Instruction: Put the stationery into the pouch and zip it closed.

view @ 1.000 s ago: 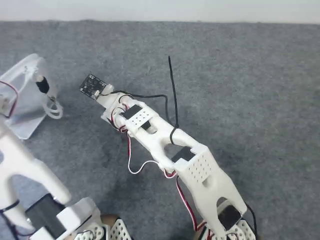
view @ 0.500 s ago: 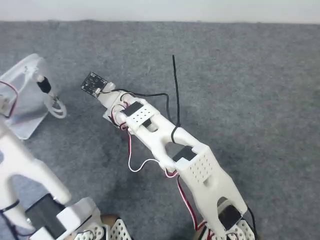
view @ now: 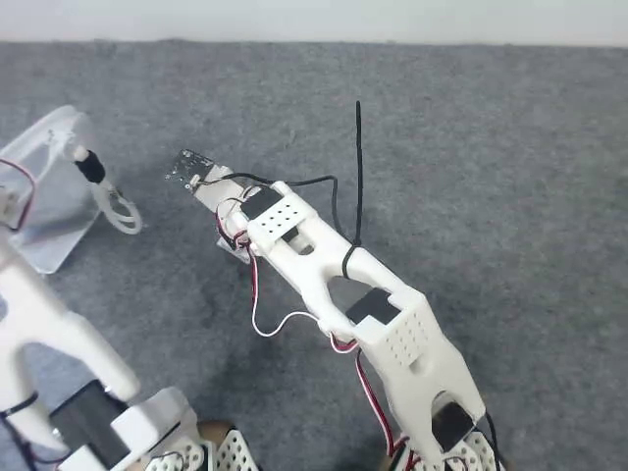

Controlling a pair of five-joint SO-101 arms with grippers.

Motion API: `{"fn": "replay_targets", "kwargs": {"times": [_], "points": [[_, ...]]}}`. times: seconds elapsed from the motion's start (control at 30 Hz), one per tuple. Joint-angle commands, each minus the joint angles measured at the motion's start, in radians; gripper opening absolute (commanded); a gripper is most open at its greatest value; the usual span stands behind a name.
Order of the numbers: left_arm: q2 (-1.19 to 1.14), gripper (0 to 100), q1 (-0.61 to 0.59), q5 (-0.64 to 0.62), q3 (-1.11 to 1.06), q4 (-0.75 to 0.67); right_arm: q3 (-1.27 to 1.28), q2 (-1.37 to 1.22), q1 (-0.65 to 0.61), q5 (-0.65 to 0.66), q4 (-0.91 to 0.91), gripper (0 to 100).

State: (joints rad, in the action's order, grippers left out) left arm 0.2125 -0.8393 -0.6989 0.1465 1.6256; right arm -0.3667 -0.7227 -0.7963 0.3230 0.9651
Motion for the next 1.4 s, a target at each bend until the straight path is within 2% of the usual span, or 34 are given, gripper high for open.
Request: {"fn": "replay_targets", "kwargs": {"times": [0.0,0.1,0.47,0.67,1.0,1.2,1.37], "points": [[0.063,1,0.005,-0.006,0.036,-0.037,-0.017,0.076,0.002,0.009,0.051,5.6],[0.063,1,0.005,-0.006,0.036,-0.037,-0.017,0.079,-0.018,-0.025,0.081,11.7],[0.063,1,0.005,-0.006,0.036,-0.037,-0.069,0.042,-0.056,-0.054,0.081,11.8],[0.063,1,0.005,-0.006,0.036,-0.037,-0.089,0.024,-0.054,-0.052,0.087,0.5],[0.063,1,0.008,-0.006,0.036,-0.035,-0.112,0.177,-0.022,-0.061,0.262,0.6],[0.066,1,0.124,0.057,0.036,-0.029,-0.110,0.292,-0.024,-0.089,0.383,0.6],[0.069,1,0.167,0.058,0.036,-0.028,-0.110,0.386,-0.021,-0.118,0.495,0.6]]}}
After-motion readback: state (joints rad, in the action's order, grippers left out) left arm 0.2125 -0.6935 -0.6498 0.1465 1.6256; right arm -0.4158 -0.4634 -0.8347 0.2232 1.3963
